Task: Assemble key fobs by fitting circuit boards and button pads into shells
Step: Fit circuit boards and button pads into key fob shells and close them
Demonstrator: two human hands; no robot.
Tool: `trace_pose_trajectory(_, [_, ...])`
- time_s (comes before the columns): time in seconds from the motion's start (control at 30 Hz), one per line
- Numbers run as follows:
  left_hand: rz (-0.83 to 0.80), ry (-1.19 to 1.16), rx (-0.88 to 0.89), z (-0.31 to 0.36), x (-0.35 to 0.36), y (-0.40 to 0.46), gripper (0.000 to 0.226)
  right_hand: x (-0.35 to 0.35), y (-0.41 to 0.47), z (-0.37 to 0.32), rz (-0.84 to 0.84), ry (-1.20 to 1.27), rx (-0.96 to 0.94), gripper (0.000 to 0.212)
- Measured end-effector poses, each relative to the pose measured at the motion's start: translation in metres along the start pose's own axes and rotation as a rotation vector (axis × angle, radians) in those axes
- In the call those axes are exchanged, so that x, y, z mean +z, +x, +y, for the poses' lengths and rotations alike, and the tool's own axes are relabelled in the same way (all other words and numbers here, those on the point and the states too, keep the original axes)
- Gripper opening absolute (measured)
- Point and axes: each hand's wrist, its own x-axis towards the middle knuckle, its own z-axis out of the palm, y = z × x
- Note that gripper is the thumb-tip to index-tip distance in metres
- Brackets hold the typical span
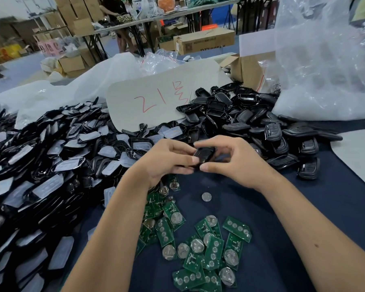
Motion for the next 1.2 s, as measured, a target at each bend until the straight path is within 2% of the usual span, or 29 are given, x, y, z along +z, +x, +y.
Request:
trace_pose_trajectory(0.37, [-0.043,-0.283,-0.082,-0.0011,-0.0047,0.0007,0.019,0.0053,0.0013,0.0022,0.089,0.109,0.02,0.04])
trace_pose_trajectory(0.77, [-0.016,-0.237,-0.076,-0.0005,-0.0009,0.0019,0.033,0.0045,0.0003,-0.0026,0.049,0.079,0.052,0.04])
trace_pose_trajectory(1.2, [-0.01,-0.257,-0.097,-0.0007,-0.0005,0.0018,0.038,0.0037,-0.0001,-0.0042,0.047,0.121,0.083,0.04])
